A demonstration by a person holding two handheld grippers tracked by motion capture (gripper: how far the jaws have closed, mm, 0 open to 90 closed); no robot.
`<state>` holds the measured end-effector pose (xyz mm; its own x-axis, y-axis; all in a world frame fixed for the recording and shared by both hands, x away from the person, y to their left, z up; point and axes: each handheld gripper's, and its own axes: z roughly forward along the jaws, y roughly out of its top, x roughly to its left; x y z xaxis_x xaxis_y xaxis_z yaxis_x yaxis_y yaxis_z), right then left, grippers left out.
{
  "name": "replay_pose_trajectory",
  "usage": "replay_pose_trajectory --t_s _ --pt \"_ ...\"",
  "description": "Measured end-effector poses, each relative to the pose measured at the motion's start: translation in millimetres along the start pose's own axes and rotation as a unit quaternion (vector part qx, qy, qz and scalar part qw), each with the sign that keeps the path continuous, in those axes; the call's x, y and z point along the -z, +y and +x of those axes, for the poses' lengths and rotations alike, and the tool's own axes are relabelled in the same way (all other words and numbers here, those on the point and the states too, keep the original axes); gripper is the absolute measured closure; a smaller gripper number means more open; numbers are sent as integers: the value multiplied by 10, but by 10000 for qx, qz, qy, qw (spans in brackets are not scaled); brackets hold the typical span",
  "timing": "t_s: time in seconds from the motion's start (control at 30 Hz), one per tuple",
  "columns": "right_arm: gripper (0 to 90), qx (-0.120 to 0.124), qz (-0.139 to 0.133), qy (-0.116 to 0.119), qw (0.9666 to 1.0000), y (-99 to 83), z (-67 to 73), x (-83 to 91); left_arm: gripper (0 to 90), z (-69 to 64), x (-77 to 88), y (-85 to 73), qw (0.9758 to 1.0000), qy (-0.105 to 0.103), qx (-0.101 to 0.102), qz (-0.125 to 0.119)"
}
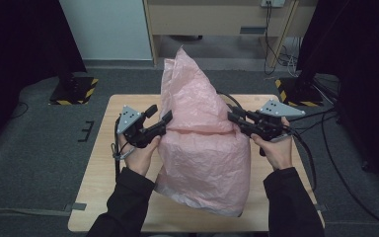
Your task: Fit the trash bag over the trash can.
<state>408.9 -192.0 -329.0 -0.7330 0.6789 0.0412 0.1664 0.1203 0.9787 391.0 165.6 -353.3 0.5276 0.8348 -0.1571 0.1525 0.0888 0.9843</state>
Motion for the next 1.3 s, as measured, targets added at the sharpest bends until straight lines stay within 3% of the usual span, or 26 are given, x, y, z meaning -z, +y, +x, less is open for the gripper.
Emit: replay_pose_trajectory --t_s 0.1,0.23,0.47,0.57,0.7,0.93,1.07,1.3 --pt "486 -205 -425 -58 9989 57 -53 57 420 2 -14 -1 9999 -86 65 12" --pt "337 -573 -1002 -214 9931 161 -146 132 434 6 -23 -3 9998 -179 114 18" --pt "270 -610 -1231 -361 9899 471 -131 93 466 -18 -17 3 9996 -242 101 87" --pt "266 -502 -1196 -382 9908 611 -89 27 463 -14 -17 5 9995 -264 118 108" --pt "264 -412 -1193 -243 9917 780 -11 -101 460 -9 -18 5 9995 -279 116 107" --pt "266 -274 -1053 -182 9939 1022 153 -437 461 -13 -17 6 9996 -250 69 93" --pt "275 -230 -894 -82 9957 1062 261 -637 460 -13 -17 4 9996 -258 88 92" --pt "295 -43 -179 -1 9998 877 414 -988 445 -19 -14 16 9997 -207 37 145"
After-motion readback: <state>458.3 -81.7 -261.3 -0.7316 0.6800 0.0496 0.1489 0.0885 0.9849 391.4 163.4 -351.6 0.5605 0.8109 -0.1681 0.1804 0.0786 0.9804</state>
